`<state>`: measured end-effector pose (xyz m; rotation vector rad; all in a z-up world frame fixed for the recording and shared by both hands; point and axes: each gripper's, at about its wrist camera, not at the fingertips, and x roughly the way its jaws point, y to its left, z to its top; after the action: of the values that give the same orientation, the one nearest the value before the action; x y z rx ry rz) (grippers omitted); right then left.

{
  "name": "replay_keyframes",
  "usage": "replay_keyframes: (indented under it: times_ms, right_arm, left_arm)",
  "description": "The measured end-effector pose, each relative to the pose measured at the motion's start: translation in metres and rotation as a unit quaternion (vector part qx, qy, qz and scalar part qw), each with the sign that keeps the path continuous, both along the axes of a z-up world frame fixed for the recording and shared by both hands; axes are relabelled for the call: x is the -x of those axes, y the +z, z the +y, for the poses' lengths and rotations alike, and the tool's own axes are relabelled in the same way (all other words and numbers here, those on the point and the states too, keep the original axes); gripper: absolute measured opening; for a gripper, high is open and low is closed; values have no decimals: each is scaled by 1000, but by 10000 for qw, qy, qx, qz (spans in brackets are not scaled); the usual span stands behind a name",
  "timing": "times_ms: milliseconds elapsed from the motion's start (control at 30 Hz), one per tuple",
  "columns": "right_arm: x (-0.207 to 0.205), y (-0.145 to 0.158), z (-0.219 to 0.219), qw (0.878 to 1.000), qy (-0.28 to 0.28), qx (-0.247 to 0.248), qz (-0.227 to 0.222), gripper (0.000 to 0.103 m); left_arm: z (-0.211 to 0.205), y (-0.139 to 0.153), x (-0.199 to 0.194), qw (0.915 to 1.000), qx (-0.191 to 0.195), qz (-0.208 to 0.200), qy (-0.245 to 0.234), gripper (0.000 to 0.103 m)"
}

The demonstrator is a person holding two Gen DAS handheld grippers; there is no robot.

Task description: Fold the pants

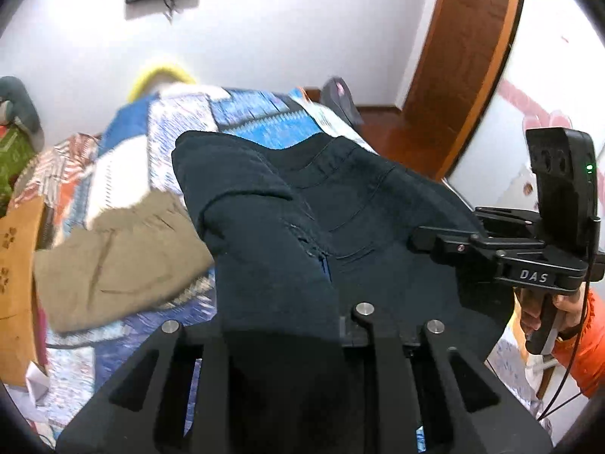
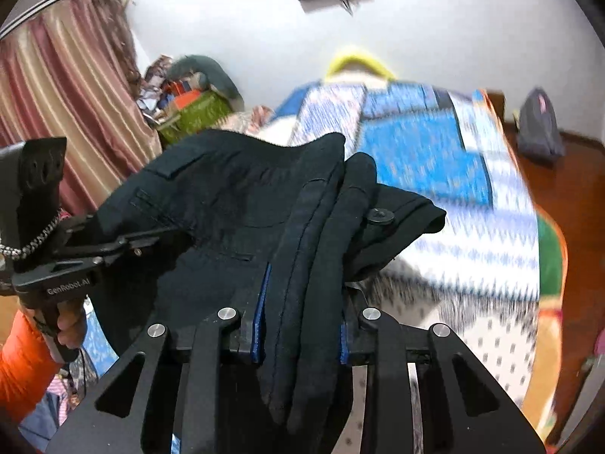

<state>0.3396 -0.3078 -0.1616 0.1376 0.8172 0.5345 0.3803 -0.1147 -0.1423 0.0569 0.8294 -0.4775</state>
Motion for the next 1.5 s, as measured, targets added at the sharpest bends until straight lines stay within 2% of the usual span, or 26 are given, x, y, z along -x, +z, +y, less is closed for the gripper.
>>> replay_keyframes:
  times_ms: [200,367,500,667,767,833,900,933,967,1000,1067,1100,1233,1367,1500]
  right_arm:
    - [-35,30,56,9983,316,141,-467,26]
    - [-70,33,100,9963,568,108,-640,26]
    - [-102,21,140,9950,769,19,-633,26]
    - [-132,-15,187,9944,962,88,-440,25]
    - [-159,-51,210,9956,909,186,-91,26]
    - [-171,-72,219,9953,899,318,169,26]
    - [-184,-106,228,9922,922,614,565,31]
    - [-188,-122,229,9904,932,744,698,39]
    - [-188,-130,229,9896,926,793,766,42]
    - [-188,-133,226,9897,897,785,797,45]
    - [-187,-135,213,9906,854,649,845,47]
    - [-186,-132,206,9906,832,596,903,48]
    - [-170,-113,187,9911,745,728,826,51]
    - [-141,-82,177,9917,699,931,545,51]
    - [-103,-29,162,9937,723,857,75,51]
  left_arm:
    - [52,26,-21,9989,-69,-364,300,20]
    - [104,30,-49,9967,-173,-536,586,20]
    - [145,18,-71,9947,-307,-573,801,21]
    - [186,-25,-103,9931,-557,-399,949,21]
    - [206,-69,-128,9928,-721,-88,950,24]
    - [217,-107,-148,9911,-859,344,953,29]
    - [230,-150,-166,9852,-919,943,1099,42]
    - [241,-166,-169,9844,-708,1087,1190,51]
    - [250,-170,-170,9850,-455,1119,1229,58]
    - [263,-172,-167,9855,-38,1121,1275,61]
    - [278,-172,-162,9817,420,1228,1395,62]
    - [285,-171,-159,9791,509,1280,1494,62]
    - [287,-154,-136,9788,206,1079,1727,61]
    - [282,-122,-105,9788,-194,806,1875,61]
    - [266,-64,-62,9800,-394,305,1928,61]
